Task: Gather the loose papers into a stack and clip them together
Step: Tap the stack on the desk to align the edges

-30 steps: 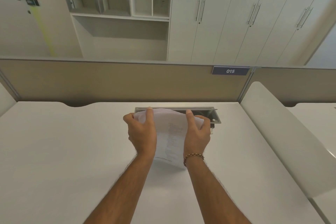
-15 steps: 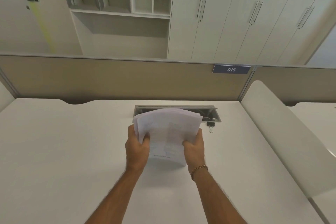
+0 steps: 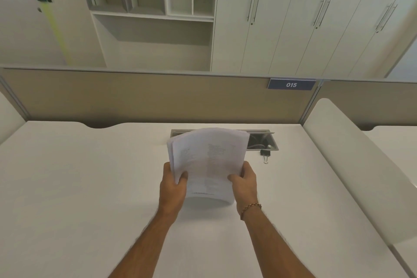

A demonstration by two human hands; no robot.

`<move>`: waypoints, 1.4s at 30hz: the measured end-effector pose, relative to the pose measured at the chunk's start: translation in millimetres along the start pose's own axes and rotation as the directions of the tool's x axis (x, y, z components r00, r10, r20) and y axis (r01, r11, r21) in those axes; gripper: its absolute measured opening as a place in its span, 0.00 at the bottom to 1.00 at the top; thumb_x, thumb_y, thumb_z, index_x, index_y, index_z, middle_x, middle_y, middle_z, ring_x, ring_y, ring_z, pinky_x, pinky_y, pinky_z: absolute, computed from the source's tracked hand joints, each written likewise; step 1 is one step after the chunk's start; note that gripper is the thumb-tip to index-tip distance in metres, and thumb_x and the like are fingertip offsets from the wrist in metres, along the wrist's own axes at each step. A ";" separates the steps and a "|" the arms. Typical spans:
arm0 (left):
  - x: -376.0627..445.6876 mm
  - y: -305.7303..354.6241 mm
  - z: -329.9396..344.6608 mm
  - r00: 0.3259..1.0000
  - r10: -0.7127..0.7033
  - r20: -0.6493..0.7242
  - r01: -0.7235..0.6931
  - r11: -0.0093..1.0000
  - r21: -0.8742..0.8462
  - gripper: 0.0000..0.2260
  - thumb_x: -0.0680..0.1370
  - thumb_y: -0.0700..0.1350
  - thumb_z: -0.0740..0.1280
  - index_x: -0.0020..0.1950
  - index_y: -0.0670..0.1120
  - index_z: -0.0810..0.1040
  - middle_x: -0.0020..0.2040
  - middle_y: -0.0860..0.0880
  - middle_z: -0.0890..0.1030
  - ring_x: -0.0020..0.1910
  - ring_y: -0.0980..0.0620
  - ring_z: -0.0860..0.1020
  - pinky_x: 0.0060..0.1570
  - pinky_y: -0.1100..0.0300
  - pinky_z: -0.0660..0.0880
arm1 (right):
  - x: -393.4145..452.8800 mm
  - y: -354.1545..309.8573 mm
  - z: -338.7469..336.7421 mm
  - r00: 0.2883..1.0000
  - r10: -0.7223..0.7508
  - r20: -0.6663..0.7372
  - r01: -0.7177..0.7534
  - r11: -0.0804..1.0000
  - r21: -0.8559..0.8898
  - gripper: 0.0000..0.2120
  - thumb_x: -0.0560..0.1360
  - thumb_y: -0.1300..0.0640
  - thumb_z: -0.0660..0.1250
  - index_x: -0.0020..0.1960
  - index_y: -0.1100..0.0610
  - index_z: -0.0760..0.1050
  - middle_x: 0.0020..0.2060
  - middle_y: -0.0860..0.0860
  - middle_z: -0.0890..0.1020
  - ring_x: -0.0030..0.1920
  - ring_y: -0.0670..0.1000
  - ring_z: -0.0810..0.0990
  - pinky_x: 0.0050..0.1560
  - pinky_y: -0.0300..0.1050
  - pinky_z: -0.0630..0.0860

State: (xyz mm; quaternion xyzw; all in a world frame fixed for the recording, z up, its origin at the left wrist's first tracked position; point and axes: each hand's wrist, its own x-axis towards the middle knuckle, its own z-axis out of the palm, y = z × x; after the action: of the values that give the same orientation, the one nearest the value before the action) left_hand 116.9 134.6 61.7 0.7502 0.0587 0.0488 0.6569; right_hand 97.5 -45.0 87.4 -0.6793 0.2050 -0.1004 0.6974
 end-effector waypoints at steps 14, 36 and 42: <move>2.4 -5.7 1.8 0.993 -0.077 -0.092 0.082 0.995 0.054 0.03 0.84 0.42 0.59 0.53 0.46 0.73 0.51 0.48 0.81 0.50 0.47 0.82 0.45 0.53 0.81 | 0.6 5.3 -26.2 0.986 -0.014 0.169 0.052 0.974 -0.222 0.18 0.78 0.64 0.65 0.65 0.51 0.75 0.57 0.50 0.83 0.58 0.54 0.82 0.60 0.56 0.81; -17.8 -29.2 8.7 0.840 -0.522 -0.147 0.463 0.831 -0.307 0.19 0.79 0.35 0.62 0.71 0.44 0.69 0.44 0.50 0.73 0.42 0.51 0.73 0.41 0.60 0.71 | -34.7 -99.2 -0.7 0.901 -0.169 0.399 0.418 0.101 -0.903 0.14 0.78 0.64 0.61 0.62 0.57 0.75 0.53 0.58 0.83 0.53 0.60 0.81 0.47 0.48 0.76; -25.5 -32.2 6.1 0.840 -0.508 -0.190 0.446 0.847 -0.291 0.17 0.78 0.35 0.62 0.67 0.44 0.71 0.43 0.48 0.74 0.38 0.50 0.72 0.39 0.58 0.70 | -42.7 -76.7 7.5 0.910 -0.059 0.411 0.414 0.036 -0.910 0.18 0.78 0.66 0.61 0.67 0.57 0.70 0.54 0.59 0.82 0.44 0.59 0.78 0.49 0.47 0.77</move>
State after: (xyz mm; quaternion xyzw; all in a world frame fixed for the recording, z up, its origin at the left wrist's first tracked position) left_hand 91.9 128.9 29.1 0.6152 0.3238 -0.0129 0.7187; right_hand 73.0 -24.7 169.6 -0.9981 0.0076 0.0403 0.0457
